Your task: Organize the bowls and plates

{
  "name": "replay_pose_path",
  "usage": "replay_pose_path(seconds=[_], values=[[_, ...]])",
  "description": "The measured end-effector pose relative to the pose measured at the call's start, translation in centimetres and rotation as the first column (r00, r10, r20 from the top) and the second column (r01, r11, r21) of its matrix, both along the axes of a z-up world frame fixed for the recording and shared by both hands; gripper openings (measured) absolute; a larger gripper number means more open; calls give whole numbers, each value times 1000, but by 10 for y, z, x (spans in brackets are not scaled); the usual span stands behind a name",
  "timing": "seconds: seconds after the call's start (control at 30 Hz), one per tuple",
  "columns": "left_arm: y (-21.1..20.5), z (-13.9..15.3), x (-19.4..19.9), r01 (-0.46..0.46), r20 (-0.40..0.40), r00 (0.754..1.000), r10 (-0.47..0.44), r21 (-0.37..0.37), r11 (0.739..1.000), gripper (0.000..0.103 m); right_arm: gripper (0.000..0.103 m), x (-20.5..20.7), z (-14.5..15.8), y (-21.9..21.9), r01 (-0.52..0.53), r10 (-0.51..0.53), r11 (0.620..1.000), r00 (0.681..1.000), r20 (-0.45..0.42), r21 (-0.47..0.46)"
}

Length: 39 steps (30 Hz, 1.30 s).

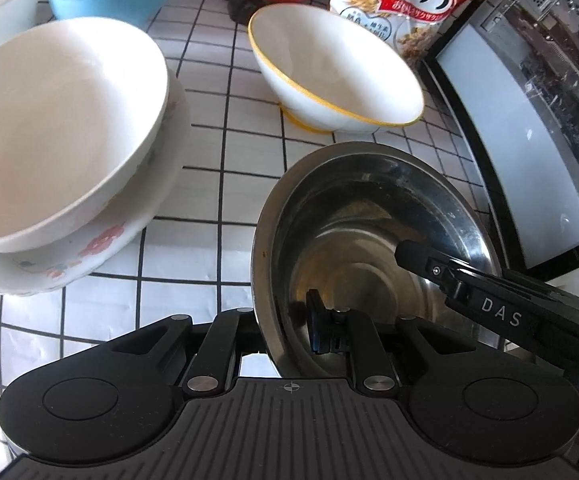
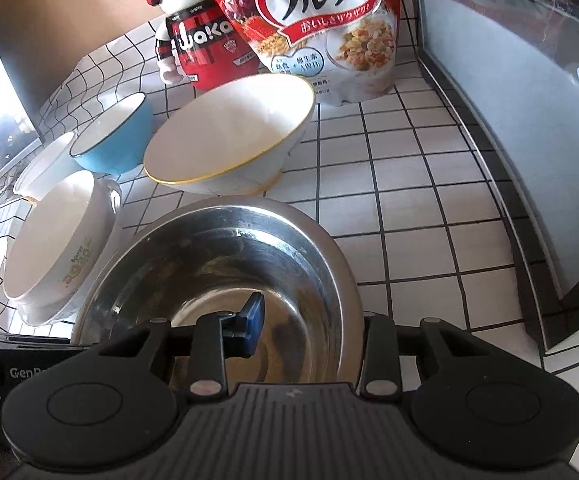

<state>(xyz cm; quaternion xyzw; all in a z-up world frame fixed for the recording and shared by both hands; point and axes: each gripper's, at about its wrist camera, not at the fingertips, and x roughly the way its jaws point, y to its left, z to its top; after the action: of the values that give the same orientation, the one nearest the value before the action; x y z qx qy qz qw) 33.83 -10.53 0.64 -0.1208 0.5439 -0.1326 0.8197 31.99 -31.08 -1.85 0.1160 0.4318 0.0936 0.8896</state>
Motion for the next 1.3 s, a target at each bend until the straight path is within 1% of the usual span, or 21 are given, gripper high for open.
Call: replay_pose_path(seconds=[0.17, 0.3, 0.5, 0.63, 0.73, 0.83, 0.93, 1.1, 1.23, 1.3], values=[[7, 21, -1, 7, 32, 999, -7, -10, 1000, 17, 34, -2, 23, 3, -5, 5, 1000, 999, 37, 3], [20, 37, 0, -6, 50, 999, 7, -26, 1000, 17, 34, 1, 41, 15, -20, 20, 1000, 998, 62, 1], [62, 62, 5, -55, 94, 994, 59, -40, 998, 17, 34, 13, 64, 55, -73, 73, 997, 992, 105, -8], [94, 75, 8, -90, 129, 987, 95, -40, 995, 17, 34, 24, 70, 89, -119, 120, 993, 984, 130, -16], [122, 79, 11, -120, 149, 981, 125, -37, 992, 17, 34, 36, 70, 117, -152, 154, 988, 978, 139, -24], [149, 80, 17, -159, 156, 974, 162, -32, 987, 17, 34, 48, 64, 144, -183, 186, 983, 973, 134, -33], [169, 78, 21, -187, 168, 968, 186, -9, 982, 17, 34, 58, 57, 170, -208, 211, 977, 970, 121, -39], [187, 68, 28, -206, 193, 962, 192, 53, 977, 17, 34, 69, 43, 197, -228, 232, 972, 968, 98, -49], [196, 57, 34, -197, 189, 965, 182, 64, 978, 17, 34, 76, 31, 203, -218, 221, 975, 972, 74, -50], [196, 52, 36, -186, 194, 967, 168, 80, 979, 17, 34, 78, 27, 206, -211, 215, 976, 973, 79, -59]])
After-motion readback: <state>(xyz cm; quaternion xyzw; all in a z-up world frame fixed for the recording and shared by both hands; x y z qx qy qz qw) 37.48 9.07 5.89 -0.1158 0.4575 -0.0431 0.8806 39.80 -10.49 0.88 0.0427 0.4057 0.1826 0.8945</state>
